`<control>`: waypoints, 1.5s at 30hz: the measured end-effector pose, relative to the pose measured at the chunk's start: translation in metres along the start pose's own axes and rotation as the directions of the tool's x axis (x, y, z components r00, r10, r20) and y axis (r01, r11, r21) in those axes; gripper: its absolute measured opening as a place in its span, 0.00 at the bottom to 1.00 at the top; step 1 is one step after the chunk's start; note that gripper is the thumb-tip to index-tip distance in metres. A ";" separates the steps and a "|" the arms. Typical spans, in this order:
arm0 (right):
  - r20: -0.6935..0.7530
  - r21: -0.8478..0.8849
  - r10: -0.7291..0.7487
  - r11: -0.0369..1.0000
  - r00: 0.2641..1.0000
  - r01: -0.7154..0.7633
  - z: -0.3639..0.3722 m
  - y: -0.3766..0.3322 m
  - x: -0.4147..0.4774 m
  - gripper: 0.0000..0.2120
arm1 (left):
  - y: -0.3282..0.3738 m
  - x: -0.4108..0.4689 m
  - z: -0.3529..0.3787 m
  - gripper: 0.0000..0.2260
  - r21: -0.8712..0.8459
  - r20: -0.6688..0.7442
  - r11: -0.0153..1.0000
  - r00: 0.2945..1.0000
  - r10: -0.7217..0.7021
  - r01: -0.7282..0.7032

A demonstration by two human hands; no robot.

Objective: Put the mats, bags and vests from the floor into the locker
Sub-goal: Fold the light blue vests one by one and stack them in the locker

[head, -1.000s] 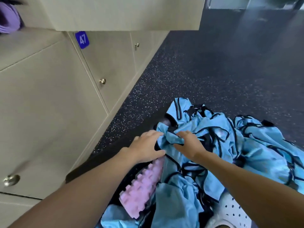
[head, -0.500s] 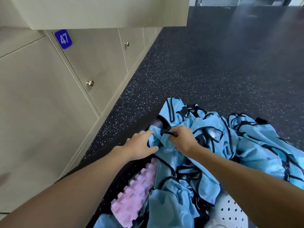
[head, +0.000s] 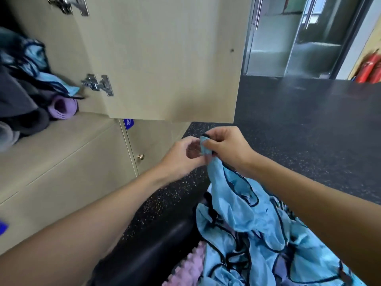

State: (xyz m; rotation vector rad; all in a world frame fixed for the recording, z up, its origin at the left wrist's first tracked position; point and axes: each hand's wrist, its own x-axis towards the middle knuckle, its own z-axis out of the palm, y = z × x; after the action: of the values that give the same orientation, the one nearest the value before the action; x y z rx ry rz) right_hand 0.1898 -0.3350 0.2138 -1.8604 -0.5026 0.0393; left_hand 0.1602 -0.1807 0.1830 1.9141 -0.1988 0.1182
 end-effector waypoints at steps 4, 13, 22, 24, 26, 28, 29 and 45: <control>0.040 0.171 -0.109 0.980 0.993 0.100 0.010 -0.055 -0.004 0.04 | 0.039 -0.021 -0.032 0.10 -0.018 -0.084 0.994 0.990 0.110 -0.112; 0.344 0.260 0.034 0.957 0.938 -0.131 0.061 -0.075 -0.032 0.27 | 0.078 -0.073 -0.092 0.03 -0.088 -0.467 0.982 0.878 0.108 -0.167; 0.588 0.330 0.091 0.880 0.804 -0.341 0.131 -0.073 -0.058 0.03 | 0.055 -0.095 -0.136 0.13 0.258 -0.521 0.954 0.810 0.270 -0.152; 0.569 0.390 0.113 0.835 0.815 -0.389 0.141 -0.072 -0.057 0.06 | 0.056 -0.094 -0.132 0.12 0.140 -0.531 0.974 0.817 0.224 -0.176; 0.576 0.412 0.127 0.808 0.808 -0.420 0.146 -0.074 -0.054 0.11 | 0.062 -0.094 -0.126 0.10 -0.005 -0.544 0.984 0.826 0.149 -0.181; 0.610 0.413 0.109 0.801 0.785 -0.433 0.144 -0.078 -0.051 0.04 | 0.063 -0.094 -0.127 0.08 -0.094 -0.560 0.978 0.822 0.105 -0.188; 0.623 0.411 0.098 0.803 0.776 -0.432 0.141 -0.078 -0.049 0.07 | 0.062 -0.094 -0.129 0.08 -0.094 -0.571 0.977 0.814 0.105 -0.192; 0.330 0.193 0.018 0.978 0.944 -0.086 0.075 -0.084 -0.024 0.23 | 0.053 -0.109 -0.139 0.22 0.495 -0.067 0.869 0.997 0.028 0.009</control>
State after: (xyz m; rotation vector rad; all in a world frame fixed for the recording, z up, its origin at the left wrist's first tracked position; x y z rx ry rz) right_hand 0.1205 -0.2547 0.2592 -1.6694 -0.6522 0.4275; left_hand 0.0448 -0.0592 0.2606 2.4189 -0.1362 0.2668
